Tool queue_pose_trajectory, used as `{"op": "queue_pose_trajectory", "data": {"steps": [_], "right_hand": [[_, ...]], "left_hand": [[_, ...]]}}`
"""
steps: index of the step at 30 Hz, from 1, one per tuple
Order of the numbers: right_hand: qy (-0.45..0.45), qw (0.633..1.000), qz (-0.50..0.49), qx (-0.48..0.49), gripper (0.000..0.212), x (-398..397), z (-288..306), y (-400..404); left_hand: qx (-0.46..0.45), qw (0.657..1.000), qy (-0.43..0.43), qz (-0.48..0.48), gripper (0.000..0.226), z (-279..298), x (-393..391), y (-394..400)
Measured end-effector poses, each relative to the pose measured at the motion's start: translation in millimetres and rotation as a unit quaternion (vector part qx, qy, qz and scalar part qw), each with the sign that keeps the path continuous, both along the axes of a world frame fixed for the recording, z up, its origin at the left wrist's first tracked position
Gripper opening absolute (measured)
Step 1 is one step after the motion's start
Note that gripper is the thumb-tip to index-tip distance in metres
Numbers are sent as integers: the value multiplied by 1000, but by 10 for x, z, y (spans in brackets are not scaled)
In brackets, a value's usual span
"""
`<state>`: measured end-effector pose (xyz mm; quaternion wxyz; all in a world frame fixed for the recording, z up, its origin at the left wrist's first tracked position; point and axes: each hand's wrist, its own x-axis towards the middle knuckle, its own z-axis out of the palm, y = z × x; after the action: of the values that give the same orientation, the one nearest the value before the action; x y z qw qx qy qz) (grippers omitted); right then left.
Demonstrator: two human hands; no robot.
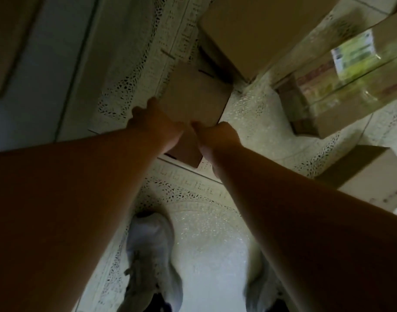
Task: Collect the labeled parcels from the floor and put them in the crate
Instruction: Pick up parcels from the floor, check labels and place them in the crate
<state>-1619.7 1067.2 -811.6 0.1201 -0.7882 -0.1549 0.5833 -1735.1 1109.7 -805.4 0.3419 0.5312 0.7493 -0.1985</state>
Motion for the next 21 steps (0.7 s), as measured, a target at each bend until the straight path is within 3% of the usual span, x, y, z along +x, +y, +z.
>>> {"op": "queue_pose_trajectory", "data": {"steps": [3,5,11,13,16,21], "right_hand": [[-64,996,25,58,43,62,475,-124],[-56,993,23,96,37,126,897,-233],[-85,982,15,166,70,330,2384,-398],[-100,975,24,198,81,396,2923,-421],[-156,951,52,263,75,504,3785,-382],[-241,893,75,372,55,739,5165,-170]], "left_hand": [[-8,998,-33,-57,83,444,6,-108],[-20,997,-55,-57,76,806,38,-226],[-1,982,-182,50,60,2011,223,-421],[0,965,-239,105,54,2502,342,-430],[11,916,-344,205,46,3407,578,-287],[7,872,-456,179,53,5037,906,-30]]}}
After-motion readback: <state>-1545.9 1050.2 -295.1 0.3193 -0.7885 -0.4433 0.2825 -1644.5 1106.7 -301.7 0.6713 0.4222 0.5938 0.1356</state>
